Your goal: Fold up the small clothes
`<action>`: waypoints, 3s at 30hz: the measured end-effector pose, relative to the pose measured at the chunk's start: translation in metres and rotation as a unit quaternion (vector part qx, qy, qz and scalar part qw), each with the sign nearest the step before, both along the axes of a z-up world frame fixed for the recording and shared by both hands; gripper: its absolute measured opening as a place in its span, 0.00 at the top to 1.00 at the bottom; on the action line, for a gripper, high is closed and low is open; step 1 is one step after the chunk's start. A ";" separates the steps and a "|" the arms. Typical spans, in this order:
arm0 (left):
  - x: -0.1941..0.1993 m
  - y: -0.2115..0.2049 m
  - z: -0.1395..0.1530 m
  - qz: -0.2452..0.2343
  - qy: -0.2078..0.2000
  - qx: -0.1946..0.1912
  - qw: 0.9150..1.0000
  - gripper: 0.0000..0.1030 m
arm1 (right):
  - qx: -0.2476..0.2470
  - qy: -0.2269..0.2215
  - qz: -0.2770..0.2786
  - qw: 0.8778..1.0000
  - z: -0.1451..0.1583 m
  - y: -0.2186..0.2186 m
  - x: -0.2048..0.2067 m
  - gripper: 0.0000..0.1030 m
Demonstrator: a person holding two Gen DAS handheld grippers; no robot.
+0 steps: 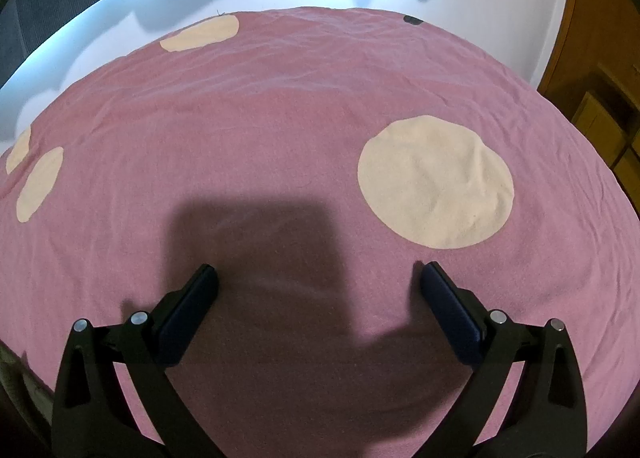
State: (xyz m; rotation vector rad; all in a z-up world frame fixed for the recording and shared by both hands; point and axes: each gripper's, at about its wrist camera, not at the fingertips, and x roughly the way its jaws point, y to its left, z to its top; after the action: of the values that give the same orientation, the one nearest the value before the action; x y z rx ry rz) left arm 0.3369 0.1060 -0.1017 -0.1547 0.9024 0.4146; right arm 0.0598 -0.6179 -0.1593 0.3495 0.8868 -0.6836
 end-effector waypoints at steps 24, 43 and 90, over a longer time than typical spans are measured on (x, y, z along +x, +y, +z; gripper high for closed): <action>0.004 0.001 0.005 0.001 0.005 -0.006 1.000 0.04 | -0.001 0.004 0.004 1.000 -0.001 -0.001 0.013 0.02; 0.004 0.000 0.006 0.000 0.005 -0.006 1.000 0.04 | -0.001 0.004 0.005 1.000 -0.002 -0.001 0.013 0.02; 0.002 0.004 0.003 -0.001 0.003 -0.005 1.000 0.04 | -0.001 0.004 0.003 1.000 -0.005 -0.002 0.011 0.02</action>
State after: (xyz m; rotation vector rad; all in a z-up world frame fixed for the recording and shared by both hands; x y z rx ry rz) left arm 0.3388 0.1104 -0.0984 -0.1620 0.9100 0.4095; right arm 0.0709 -0.6195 -0.1640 0.3428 0.8938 -0.6798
